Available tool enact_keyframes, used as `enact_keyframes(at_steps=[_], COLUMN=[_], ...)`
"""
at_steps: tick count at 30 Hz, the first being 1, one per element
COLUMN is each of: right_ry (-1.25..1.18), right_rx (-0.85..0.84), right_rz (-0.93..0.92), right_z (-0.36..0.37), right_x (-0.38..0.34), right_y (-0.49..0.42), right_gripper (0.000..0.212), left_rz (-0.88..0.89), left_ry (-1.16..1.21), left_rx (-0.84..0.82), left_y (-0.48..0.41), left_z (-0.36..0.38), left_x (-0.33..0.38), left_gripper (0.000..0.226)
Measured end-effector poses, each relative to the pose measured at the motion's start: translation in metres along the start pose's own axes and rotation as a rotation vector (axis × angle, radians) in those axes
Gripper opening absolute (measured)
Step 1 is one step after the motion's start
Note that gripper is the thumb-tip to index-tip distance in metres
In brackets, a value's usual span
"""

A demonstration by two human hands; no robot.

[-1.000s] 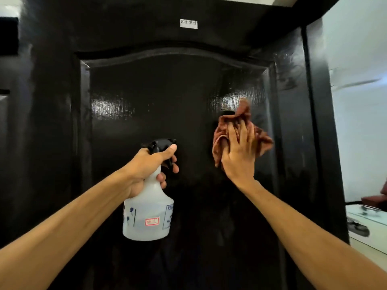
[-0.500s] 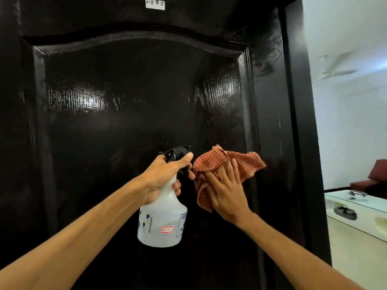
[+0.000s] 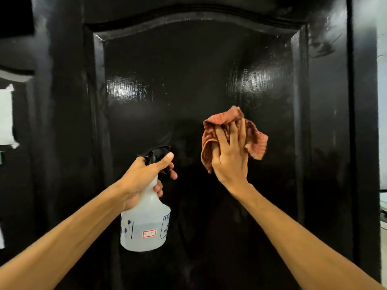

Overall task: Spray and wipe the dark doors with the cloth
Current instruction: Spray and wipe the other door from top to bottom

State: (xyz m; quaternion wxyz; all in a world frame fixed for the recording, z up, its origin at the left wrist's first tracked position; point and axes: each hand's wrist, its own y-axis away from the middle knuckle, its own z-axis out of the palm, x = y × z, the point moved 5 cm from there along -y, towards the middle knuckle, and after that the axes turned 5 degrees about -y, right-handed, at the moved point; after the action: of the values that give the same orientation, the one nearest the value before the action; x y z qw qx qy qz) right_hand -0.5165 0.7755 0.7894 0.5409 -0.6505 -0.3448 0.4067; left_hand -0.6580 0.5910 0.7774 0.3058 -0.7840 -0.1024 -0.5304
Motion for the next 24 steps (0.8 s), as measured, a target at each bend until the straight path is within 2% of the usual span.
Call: enact_keyframes(at_steps=[1,2,5,6,7,11,12,13,16,17,18,19,22,23,24], right_ry=[0.004,0.013,0.026,0.028,0.032,-0.041,-0.027,-0.014,0.008,0.03,0.043,0.048,0.02,0.016,0.01], right_rx=[0.026,0.015,-0.2,-0.226,-0.199,-0.062,-0.071,-0.101,-0.299,-0.313,-0.259,-0.195,-0.1,-0.1,-0.108], right_rz=[0.01,-0.062,-0.437,-0.497,-0.496,-0.182,-0.179,-0.254,-0.672,-0.765,-0.794,-0.738,-0.291,-0.219,-0.24], right_z=[0.006,0.017,0.046,0.047,0.045,0.043,0.05,0.06,0.081,0.08,0.075,0.069,0.053,0.052,0.053], right_x=[-0.017,-0.037,-0.091,-0.096,-0.097,-0.11,-0.123,-0.138,-0.167,-0.165,-0.161,-0.156,-0.129,-0.125,-0.122], right_y=[0.001,0.01,0.053,0.052,0.042,-0.002,0.008,0.026,0.101,0.104,0.093,0.073,0.022,0.029,0.046], right_gripper=[0.056,0.055,0.053,0.055,0.057,0.061,0.062,0.061,0.054,0.051,0.049,0.05,0.063,0.065,0.065], left_rz=[0.006,0.009,-0.002,-0.005,-0.005,0.006,0.005,0.002,-0.01,-0.016,-0.019,-0.016,0.006,0.008,0.006], left_ry=[-0.005,-0.009,-0.009,-0.008,-0.007,0.01,0.011,0.012,0.018,0.023,0.032,0.042,0.054,0.05,0.049], left_rx=[0.023,0.043,0.089,0.099,0.108,0.148,0.161,0.171,0.184,0.181,0.176,0.171,0.167,0.157,0.138], left_y=[0.003,0.006,0.016,0.02,0.024,0.035,0.038,0.041,0.055,0.059,0.062,0.063,0.06,0.06,0.059], left_z=[-0.011,-0.022,-0.048,-0.056,-0.064,-0.093,-0.101,-0.107,-0.122,-0.124,-0.125,-0.127,-0.128,-0.125,-0.118], left_x=[-0.002,-0.005,-0.013,-0.015,-0.017,-0.018,-0.02,-0.023,-0.031,-0.032,-0.032,-0.03,-0.026,-0.027,-0.029], left_gripper=[0.043,0.043,0.043,0.043,0.043,0.042,0.044,0.045,0.047,0.047,0.047,0.046,0.046,0.046,0.046])
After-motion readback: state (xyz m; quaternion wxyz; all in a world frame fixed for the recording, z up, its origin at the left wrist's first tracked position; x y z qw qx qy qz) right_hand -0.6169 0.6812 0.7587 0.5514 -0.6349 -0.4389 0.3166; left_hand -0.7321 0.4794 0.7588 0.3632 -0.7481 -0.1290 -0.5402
